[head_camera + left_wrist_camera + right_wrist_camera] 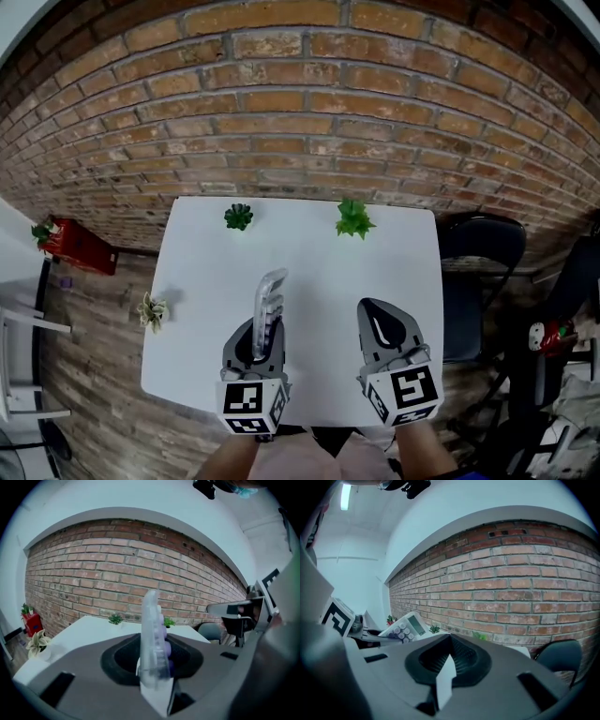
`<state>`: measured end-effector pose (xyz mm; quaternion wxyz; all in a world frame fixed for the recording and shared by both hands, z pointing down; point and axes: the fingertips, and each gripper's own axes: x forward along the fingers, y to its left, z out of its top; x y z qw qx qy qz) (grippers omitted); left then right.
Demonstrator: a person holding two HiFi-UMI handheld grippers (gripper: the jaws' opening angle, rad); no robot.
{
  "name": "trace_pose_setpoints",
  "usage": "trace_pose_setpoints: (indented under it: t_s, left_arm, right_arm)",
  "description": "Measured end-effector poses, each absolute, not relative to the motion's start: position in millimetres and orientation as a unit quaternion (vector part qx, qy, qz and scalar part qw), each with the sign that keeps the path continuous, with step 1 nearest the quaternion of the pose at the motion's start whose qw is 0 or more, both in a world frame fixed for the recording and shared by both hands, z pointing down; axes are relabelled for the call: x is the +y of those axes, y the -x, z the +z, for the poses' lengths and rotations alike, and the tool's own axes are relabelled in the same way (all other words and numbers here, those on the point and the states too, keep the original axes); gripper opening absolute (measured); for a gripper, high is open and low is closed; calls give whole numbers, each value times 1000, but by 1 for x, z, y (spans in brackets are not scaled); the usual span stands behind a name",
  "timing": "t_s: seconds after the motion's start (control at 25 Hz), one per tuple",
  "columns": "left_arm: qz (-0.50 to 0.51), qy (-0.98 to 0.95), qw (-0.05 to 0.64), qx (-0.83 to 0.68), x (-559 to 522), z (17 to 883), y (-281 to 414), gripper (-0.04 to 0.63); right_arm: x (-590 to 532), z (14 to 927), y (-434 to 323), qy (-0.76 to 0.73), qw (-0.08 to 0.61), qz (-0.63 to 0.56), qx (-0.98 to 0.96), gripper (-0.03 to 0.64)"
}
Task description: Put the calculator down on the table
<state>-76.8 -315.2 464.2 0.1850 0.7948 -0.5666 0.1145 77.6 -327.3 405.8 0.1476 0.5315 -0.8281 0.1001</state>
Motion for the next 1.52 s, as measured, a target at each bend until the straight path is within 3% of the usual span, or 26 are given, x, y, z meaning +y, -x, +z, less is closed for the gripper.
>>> trace_pose_setpoints:
  t_s: [0.96, 1.52]
  left_arm:
    - [153, -767, 324, -532, -323, 586, 86, 133]
    - [159, -761, 329, -536, -327, 594, 90, 144]
  right_arm:
    - [-345, 463, -83, -545, 196, 141, -803, 2]
    - [-345, 463, -81, -545, 189, 147, -803, 2]
